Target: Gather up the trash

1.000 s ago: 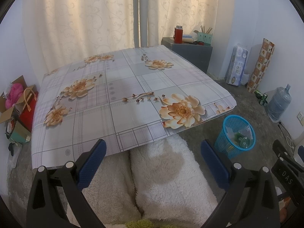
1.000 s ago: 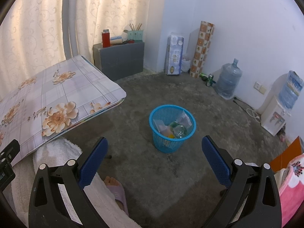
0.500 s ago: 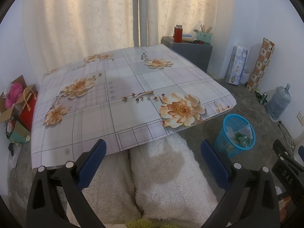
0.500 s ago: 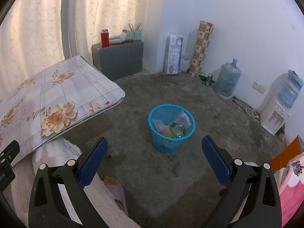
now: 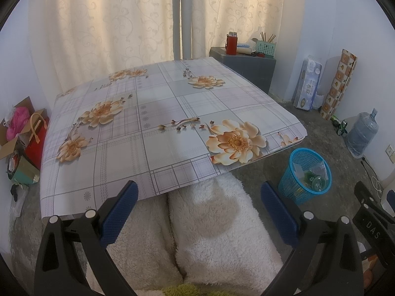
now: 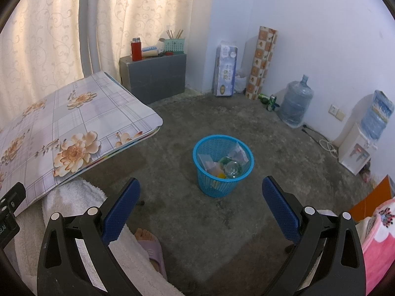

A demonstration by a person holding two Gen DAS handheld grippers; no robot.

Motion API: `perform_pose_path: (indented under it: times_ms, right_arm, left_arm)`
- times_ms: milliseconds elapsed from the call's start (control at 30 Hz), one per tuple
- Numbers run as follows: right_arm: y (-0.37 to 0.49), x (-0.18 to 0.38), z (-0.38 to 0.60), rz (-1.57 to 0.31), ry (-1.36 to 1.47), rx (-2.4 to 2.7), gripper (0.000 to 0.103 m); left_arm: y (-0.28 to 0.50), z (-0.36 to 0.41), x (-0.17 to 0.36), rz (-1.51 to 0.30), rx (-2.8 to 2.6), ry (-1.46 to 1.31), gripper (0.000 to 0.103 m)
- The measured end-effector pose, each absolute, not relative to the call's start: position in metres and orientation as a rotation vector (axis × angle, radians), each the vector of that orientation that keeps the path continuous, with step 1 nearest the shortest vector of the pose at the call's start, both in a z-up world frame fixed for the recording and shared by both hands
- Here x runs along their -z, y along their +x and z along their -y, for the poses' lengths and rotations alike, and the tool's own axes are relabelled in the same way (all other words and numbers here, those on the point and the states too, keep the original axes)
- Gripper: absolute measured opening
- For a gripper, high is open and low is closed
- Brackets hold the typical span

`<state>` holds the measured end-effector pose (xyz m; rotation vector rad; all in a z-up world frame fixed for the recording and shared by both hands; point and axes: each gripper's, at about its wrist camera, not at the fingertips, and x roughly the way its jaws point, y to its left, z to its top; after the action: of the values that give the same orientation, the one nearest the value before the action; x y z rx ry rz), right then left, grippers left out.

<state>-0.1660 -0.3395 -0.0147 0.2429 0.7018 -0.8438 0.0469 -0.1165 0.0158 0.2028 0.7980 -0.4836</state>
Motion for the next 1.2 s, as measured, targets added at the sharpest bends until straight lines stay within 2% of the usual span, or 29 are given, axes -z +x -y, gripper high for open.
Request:
perform_pose_path:
  times_ms: [1200]
  right_arm:
    - [-0.1714,0.0135,0.3466,-0.707,0.243,0.833,0.095]
  left_arm:
    - [0.0431,0.119,-0.0147,-0.799,0.492,0.203,0.097]
